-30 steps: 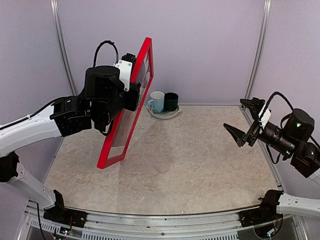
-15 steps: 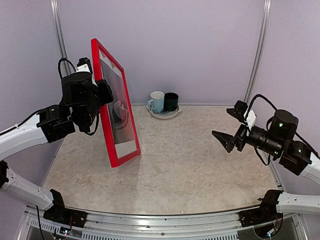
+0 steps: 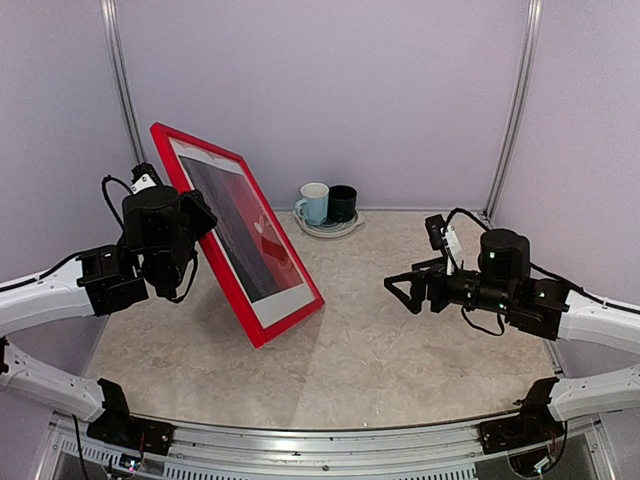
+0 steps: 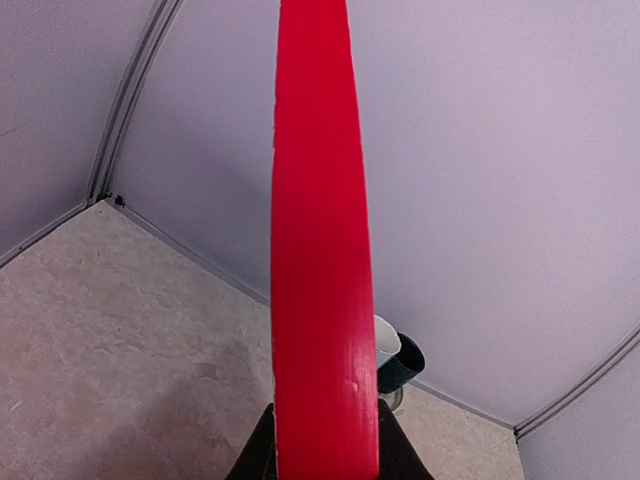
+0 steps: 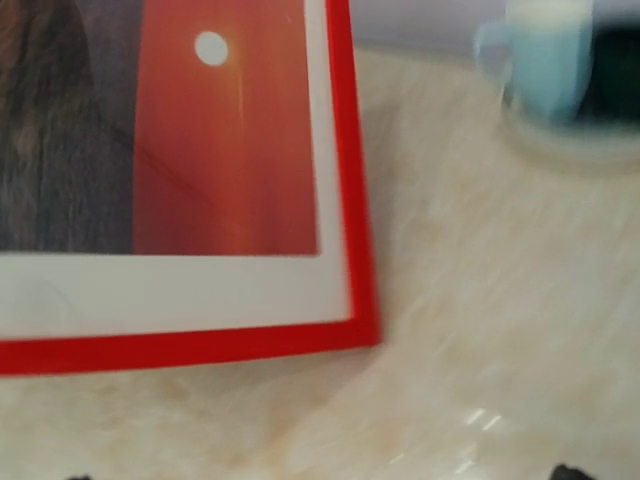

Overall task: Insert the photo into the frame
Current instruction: Turn over the photo frame.

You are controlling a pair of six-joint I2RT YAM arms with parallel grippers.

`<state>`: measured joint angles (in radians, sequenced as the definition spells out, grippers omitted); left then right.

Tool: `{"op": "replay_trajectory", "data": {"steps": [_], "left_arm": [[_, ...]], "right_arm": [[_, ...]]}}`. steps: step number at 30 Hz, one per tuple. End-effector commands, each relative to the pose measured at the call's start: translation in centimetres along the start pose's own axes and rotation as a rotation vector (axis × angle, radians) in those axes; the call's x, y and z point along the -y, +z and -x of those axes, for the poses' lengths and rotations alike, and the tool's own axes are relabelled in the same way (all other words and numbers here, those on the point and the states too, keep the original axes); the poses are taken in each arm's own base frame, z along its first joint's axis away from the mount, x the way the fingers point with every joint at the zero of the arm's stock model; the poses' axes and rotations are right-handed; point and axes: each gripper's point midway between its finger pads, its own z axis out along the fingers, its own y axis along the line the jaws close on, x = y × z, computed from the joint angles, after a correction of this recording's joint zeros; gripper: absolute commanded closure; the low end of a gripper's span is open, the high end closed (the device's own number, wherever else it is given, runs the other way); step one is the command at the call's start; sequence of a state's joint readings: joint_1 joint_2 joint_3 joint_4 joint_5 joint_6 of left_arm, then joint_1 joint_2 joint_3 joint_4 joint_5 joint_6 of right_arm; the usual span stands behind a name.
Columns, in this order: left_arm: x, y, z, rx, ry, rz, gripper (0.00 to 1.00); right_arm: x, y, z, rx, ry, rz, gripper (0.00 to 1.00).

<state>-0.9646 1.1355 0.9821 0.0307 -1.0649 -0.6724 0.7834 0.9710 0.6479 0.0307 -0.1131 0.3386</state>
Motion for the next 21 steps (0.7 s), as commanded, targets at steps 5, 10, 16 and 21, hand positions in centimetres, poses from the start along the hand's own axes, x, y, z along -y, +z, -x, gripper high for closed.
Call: {"op": "replay_trajectory", "data": {"steps": [5,10,16,21], "left_arm": [[-2.8,-0.5,-1.6,-0.013,-0.121,0.03,0.99],[-4.7,-0.8,-3.7,-0.051,-0.153,0.05,0.97],[-6.8,-1.4,-6.0,-0.094,-0.213,0.07,0.96],[-8.4,-2.3,-7.2,-0.112,-0.244,0.083,0.96]], "right_arm": [[-0.2,1.9,-2.6,-0.013,0.61,0.06,0.01],[0.1,2.7,-4.8,-0.019,0.831,0.088,0.01],[-0.3,4.6,-8.4,-0.109,1.008,0.135,0.01],[-0.9,6.6,-9.1,-0.137,1.075,0.201,0.01]]}}
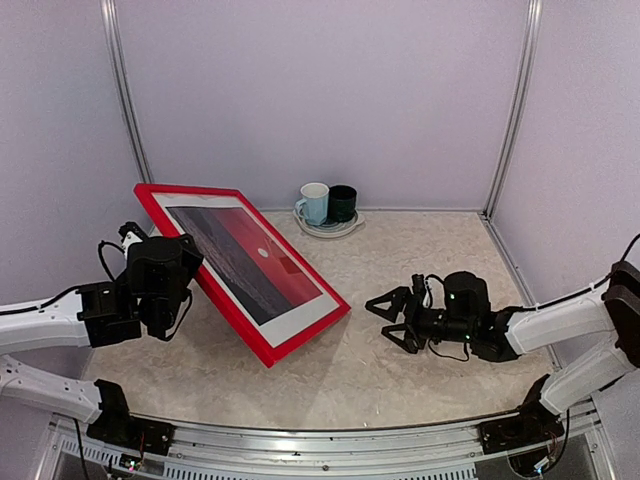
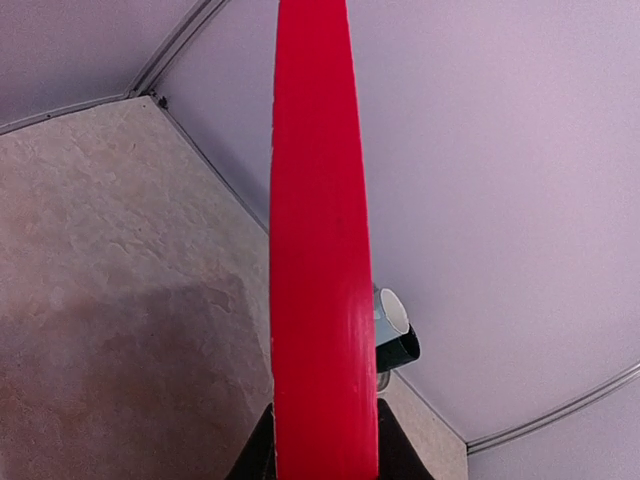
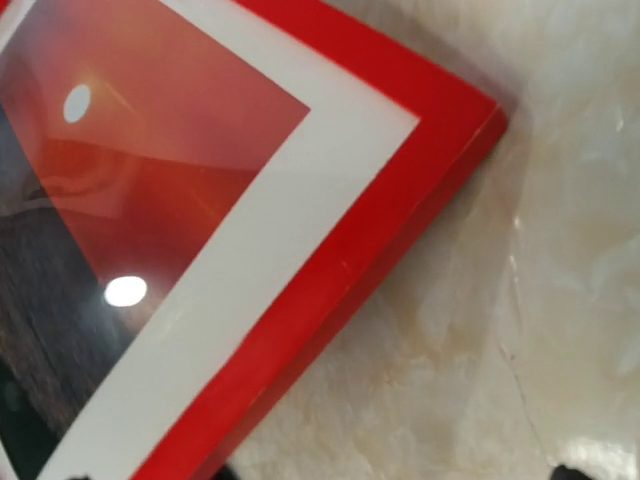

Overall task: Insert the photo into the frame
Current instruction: Turn over the photo frame.

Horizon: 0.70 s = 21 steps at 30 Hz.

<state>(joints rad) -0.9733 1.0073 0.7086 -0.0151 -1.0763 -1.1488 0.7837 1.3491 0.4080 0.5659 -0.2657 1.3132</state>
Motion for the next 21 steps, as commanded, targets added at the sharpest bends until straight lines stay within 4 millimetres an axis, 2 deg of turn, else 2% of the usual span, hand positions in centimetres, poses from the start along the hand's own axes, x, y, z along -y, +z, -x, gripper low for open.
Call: {"op": "replay_trajectory", "data": {"steps": [1,7,14,18,21], "left_arm": [[-2.3,-0.8,-1.4,-0.054,0.06,0.026,0.96],[-3.9,-1.7,-2.1,-0.062,0.039,0.047,0.95],[-5.5,-2.5,-3.2,-0.066,0.035,0.059,0.93],[-5.9,-2.5,-3.7,-0.073,0.046,0.067,0.93],[-6.1,-2.6,-4.1,-0.081,0.048,0.066,0.92]], "right_arm": [[-2.6,1.1,-0.4,-0.037,0.089,0.152,0.01],[-2.9,3.1,-1.1,-0.049,0.14,0.162,0.01],[-1.7,5.6,-4.6,-0.141,0.268,0.203,0.01],[-1.2,6.2,-6.2,-0.163,0.307,0.206,0.01],[-0.6,6.3,-5.9,-0.129,0.325,0.205,0.02]]}}
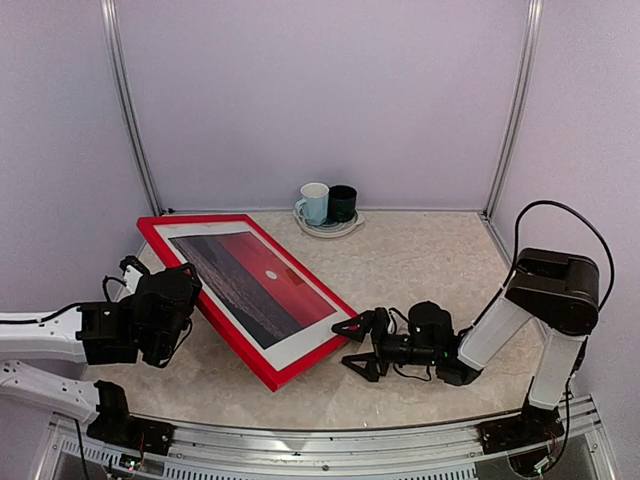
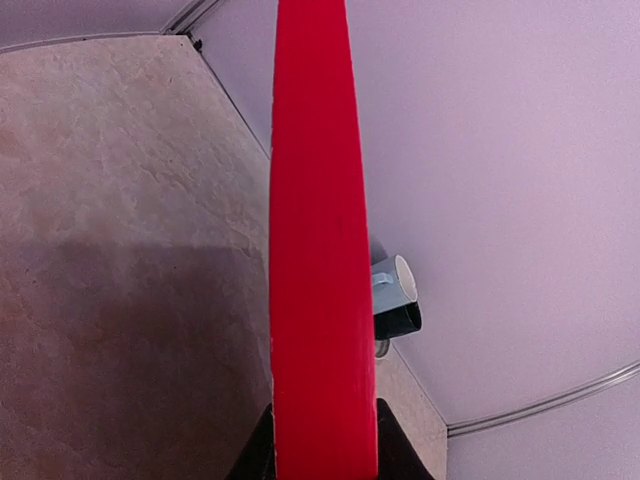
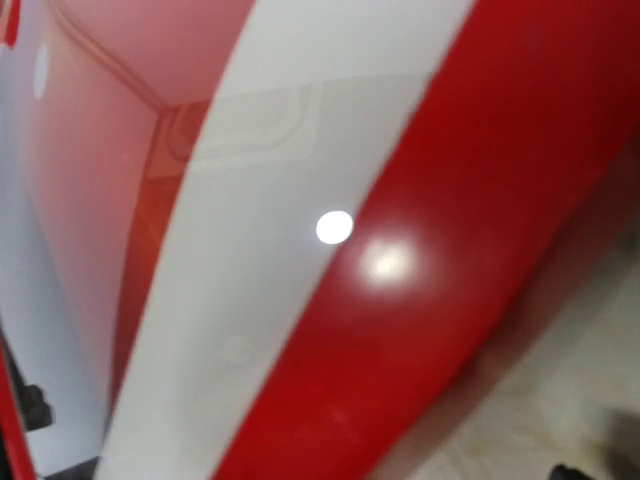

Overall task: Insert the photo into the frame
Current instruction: Turn over the photo frame, then pass from the left arm to the right

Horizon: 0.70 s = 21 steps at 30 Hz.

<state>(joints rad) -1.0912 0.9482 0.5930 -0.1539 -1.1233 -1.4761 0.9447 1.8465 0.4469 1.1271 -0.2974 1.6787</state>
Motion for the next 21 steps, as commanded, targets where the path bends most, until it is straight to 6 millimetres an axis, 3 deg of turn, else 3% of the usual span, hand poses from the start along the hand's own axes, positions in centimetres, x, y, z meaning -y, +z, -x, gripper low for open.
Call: {"op": "replay_trajectory", "data": {"steps": [1,7,13,21], "left_arm": [[-2.3,-0.2,-0.9,-0.008,0.181,0.043,0.92],[-3.2,-0.3,-2.0,-0.037,0.186,0.055,0.91],[-3.4,-0.4,-2.8,-0.061,0.189,0.054,0.91],[-4.5,-0.5,-4.3,-0.101,0.19,0.069,0.87]], "right_arm": [[-2.0,0.0,0.3,0.043,0.034,0.116,0.03],[-3.4,-0.5,1.2,0.098,0.034,0.224,0.1],[-3.6,-0.7,1.6,0.107,0.067,0.31,0.24],[-3.9,-2.6,2.8,0.195,0.084,0.387,0.41]]}}
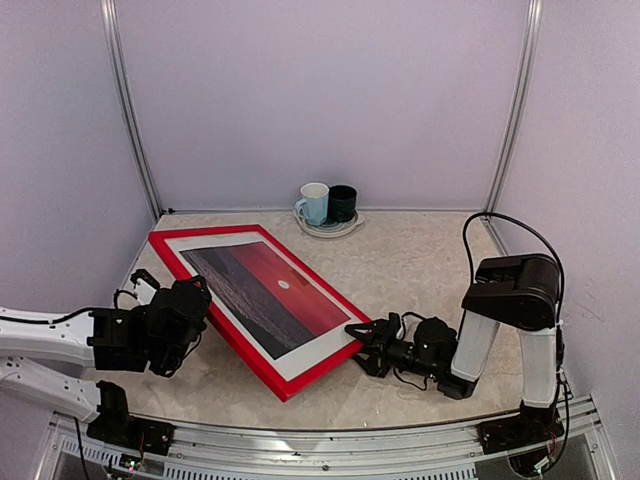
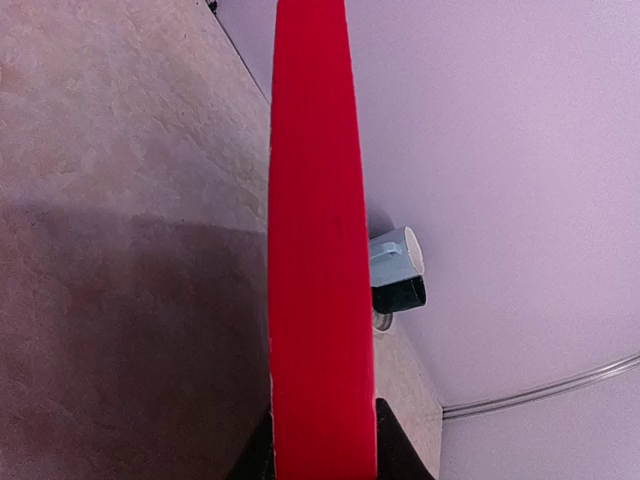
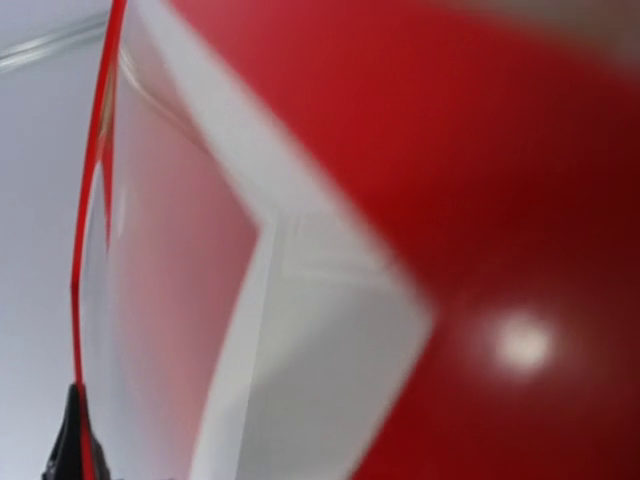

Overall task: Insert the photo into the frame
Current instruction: Pass from the left arm to the right

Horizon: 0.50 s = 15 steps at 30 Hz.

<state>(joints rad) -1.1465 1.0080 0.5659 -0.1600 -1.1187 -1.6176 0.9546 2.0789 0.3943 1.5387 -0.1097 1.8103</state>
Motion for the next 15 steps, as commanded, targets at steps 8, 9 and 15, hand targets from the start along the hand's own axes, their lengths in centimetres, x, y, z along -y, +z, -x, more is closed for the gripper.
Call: {"op": "replay_trajectory", "data": {"steps": [8,9,15], "left_arm": [[-4.1,-0.3,-2.0,-0.063,0.239,0.078,0.87],[-4.2,-0.4,-2.1,-0.066,0.242,0.079,0.86],[-5.5,-0.7,-2.3,-0.083,0.248,0.095,0.82]], "right_arm": [[-6.0,-1.3,-0.1,0.028,0.004,0.269,0.5],[-6.2,-1.3,0.0,0.03,0.004,0.273,0.51],[-7.1,-1.8,0.1,0.044,-0.008,0.293,0.62]]}}
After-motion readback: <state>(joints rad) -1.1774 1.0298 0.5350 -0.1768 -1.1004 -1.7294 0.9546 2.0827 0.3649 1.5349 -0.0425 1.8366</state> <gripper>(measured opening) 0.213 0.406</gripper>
